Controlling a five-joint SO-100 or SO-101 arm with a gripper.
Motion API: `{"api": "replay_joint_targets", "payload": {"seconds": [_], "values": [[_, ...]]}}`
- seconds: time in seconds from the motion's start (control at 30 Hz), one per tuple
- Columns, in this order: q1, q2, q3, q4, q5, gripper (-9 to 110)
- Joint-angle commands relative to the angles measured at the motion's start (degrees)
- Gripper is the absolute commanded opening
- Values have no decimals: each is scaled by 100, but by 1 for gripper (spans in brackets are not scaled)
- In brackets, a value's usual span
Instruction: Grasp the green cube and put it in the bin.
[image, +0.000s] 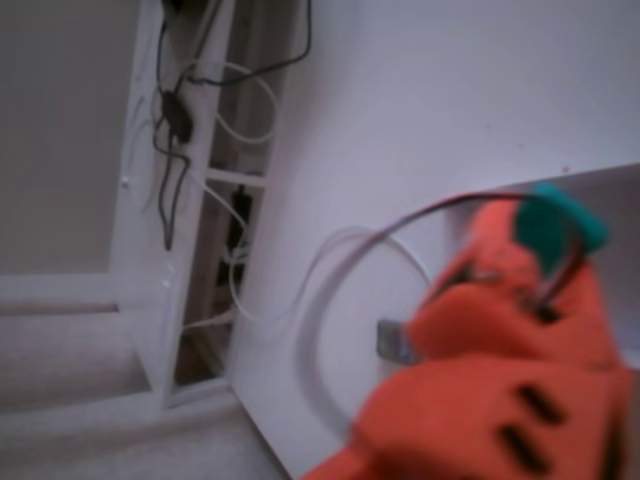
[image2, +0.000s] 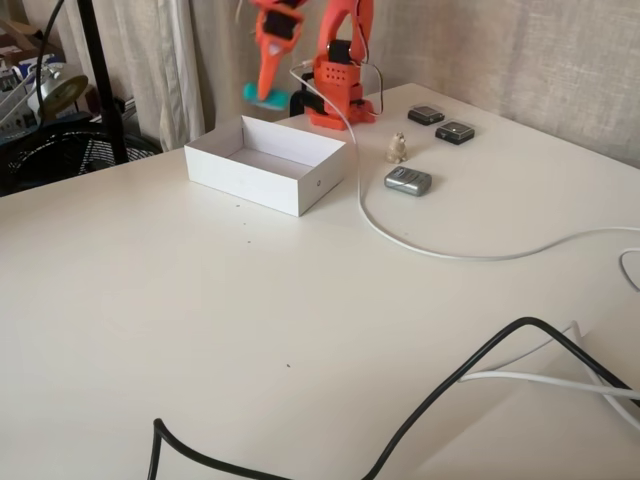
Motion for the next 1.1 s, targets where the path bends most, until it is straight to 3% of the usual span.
{"api": "replay_joint_targets", "payload": {"seconds": [0.0, 0.43, 0.47, 0.57, 0.63, 0.93, 1.07], "values": [[202, -88, 299, -448, -132, -8], [-141, -97, 694, -264, -149, -8], [-149, -97, 694, -272, -149, -6], [-53, -105, 694, -220, -132, 20], [-35, -105, 703, -202, -132, 30], [-149, -70, 721, -360, -105, 32], [-782, 343, 721, -527, -18, 32]]}}
